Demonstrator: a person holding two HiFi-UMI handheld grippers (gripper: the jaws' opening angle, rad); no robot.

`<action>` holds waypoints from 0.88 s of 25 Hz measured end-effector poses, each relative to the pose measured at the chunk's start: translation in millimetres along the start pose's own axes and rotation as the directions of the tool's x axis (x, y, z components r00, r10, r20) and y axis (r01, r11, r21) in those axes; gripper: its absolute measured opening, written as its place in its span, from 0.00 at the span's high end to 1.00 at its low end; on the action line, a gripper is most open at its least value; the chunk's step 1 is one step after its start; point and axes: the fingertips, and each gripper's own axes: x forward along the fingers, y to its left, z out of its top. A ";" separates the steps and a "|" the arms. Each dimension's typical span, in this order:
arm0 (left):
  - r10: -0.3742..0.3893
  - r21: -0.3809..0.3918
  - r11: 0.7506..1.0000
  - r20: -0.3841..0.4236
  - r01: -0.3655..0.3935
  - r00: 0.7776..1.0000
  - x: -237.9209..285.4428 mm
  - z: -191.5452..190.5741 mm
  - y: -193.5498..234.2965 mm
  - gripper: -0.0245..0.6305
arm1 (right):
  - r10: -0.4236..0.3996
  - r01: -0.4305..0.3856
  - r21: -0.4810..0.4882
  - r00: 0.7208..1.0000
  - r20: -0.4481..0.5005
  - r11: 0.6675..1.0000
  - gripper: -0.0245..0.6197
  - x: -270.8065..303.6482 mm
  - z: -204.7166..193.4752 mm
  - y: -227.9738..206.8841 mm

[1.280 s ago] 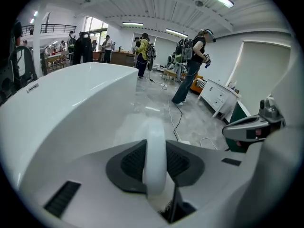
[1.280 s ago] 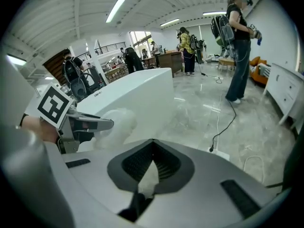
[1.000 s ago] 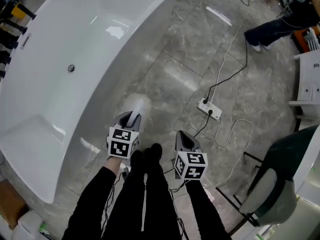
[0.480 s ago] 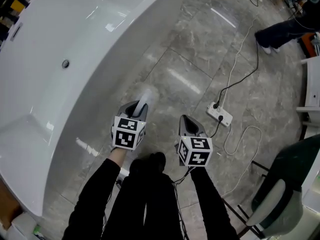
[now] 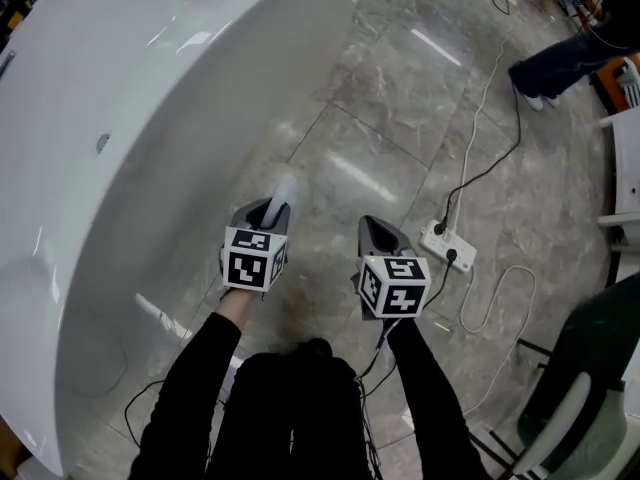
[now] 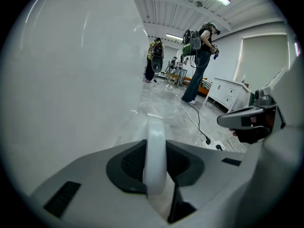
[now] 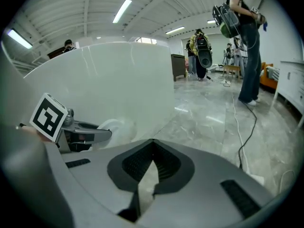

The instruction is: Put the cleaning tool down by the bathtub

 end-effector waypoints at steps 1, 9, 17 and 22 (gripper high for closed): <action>0.004 -0.004 1.000 0.000 -0.004 1.000 8.4 -4.5 4.1 0.81 | 0.003 -0.003 0.005 1.000 0.002 1.000 0.96 8.6 -3.7 -2.7; 0.018 -0.010 1.000 -0.010 -0.018 1.000 67.9 -39.3 27.4 0.81 | 0.030 -0.030 0.024 1.000 0.008 0.999 0.96 70.8 -34.4 -15.9; 0.028 -0.016 0.999 -0.054 -0.029 0.998 113.0 -75.8 40.1 0.81 | 0.044 -0.044 0.025 0.999 0.015 0.999 0.96 103.8 -50.3 -20.4; 0.030 0.000 1.000 -0.084 -0.030 0.996 131.9 -87.1 45.5 0.81 | 0.046 -0.047 0.011 0.999 0.017 0.999 0.96 112.8 -49.6 -20.9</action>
